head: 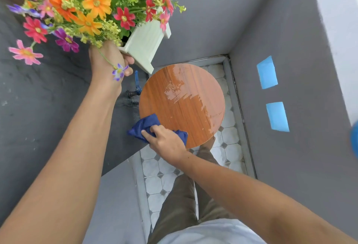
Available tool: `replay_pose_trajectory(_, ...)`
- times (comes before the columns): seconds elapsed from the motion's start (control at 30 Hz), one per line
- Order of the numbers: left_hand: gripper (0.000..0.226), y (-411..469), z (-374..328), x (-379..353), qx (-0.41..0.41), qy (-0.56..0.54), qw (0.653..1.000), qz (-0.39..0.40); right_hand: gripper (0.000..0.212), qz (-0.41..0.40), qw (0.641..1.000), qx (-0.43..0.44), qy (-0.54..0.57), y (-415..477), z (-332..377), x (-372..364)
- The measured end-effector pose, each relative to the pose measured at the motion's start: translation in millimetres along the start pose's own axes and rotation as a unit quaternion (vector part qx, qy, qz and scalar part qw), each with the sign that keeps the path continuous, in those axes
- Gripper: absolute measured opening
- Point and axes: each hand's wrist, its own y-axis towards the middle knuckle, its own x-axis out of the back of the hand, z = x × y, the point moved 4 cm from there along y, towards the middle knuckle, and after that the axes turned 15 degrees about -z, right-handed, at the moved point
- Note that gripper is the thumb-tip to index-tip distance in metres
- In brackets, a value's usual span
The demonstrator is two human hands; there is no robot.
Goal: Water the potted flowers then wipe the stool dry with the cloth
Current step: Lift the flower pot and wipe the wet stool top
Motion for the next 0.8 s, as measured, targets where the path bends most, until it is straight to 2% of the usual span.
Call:
replay_pose_trajectory(0.1, 0.029, 1, 2, 1, 0.002, 0.004, 1.0, 0.001, 0.037, 0.031, 0.995, 0.091, 0.0, -15, -10, 6)
replay_pose_trajectory(0.2, 0.028, 0, 3, 1, 0.0, 0.0, 1.0, 0.006, 0.034, 0.017, 0.997, 0.074, -0.023, -8, -57, 37)
replay_pose_trajectory(0.3, 0.027, 1, 5, 0, 0.009, -0.007, 1.0, 0.008, 0.043, -0.056, 0.994, -0.046, -0.084, 12, -123, 85)
replay_pose_trajectory(0.4, 0.03, -1, 6, -1, 0.009, -0.002, 1.0, 0.009, 0.047, -0.123, 0.959, -0.207, -0.15, 22, -171, 118)
replay_pose_trajectory(0.5, 0.032, -2, 8, -1, 0.012, 0.002, 1.0, 0.01, 0.048, -0.141, 0.945, -0.253, -0.152, 20, -172, 117)
replay_pose_trajectory(0.63, 0.03, -4, 9, -2, 0.013, -0.002, 1.0, 0.012, 0.047, -0.118, 0.956, -0.232, -0.134, 0, -138, 98)
replay_pose_trajectory(0.8, 0.028, -8, 4, -4, 0.003, -0.001, 1.0, 0.015, 0.045, -0.06, 0.994, -0.078, -0.051, -49, -54, 63)
